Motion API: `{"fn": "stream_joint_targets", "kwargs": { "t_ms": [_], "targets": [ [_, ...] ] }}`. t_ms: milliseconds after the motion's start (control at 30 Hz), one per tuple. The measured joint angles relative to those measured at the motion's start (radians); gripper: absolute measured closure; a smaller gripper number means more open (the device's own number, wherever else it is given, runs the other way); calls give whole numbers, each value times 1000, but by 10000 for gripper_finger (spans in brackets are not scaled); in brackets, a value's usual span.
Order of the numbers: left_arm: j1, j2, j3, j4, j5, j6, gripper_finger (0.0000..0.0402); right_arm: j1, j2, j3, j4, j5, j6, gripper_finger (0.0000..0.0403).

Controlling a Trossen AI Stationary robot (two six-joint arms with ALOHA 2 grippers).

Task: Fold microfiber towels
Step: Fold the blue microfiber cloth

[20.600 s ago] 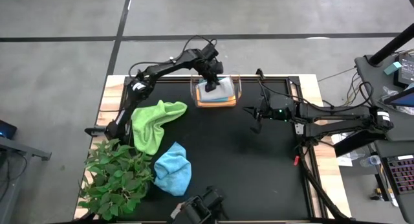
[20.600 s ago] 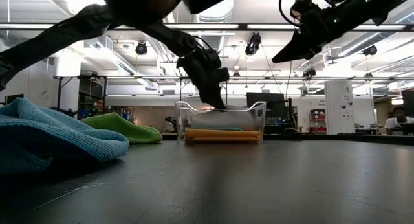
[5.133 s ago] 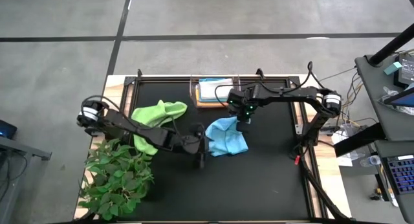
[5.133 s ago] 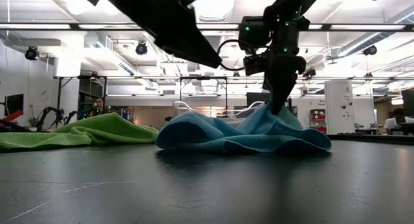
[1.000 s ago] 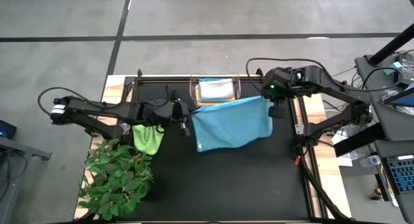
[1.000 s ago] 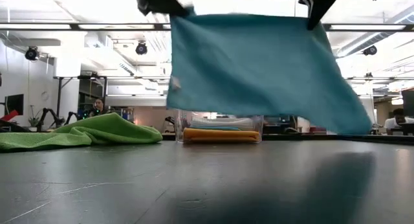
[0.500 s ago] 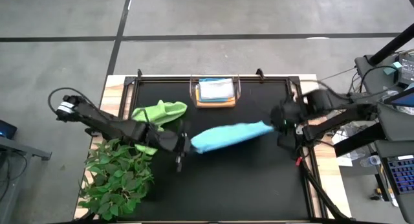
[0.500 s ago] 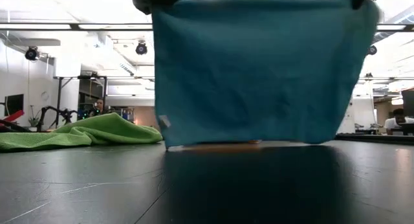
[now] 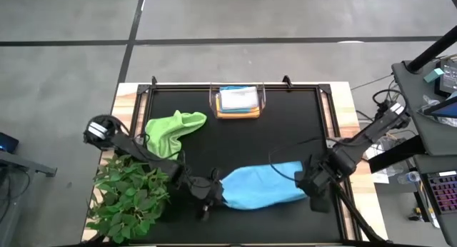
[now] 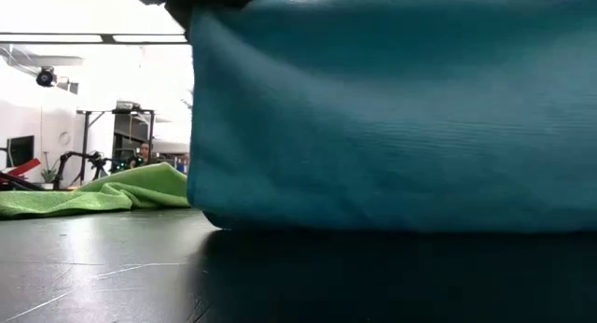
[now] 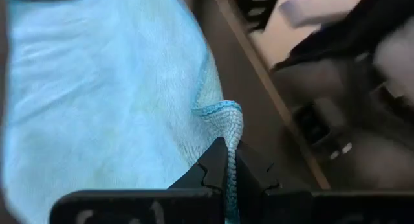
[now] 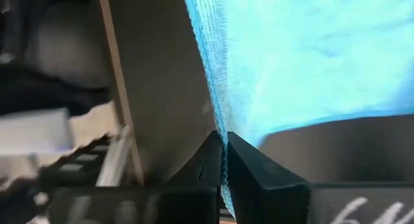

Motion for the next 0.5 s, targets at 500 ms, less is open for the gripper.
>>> {"fn": "stream_joint_targets", "kwargs": {
  "t_ms": [500],
  "targets": [
    [251, -191, 18, -205, -3, 202, 401, -127, -73, 123, -284, 390, -235, 394]
  ]
}}
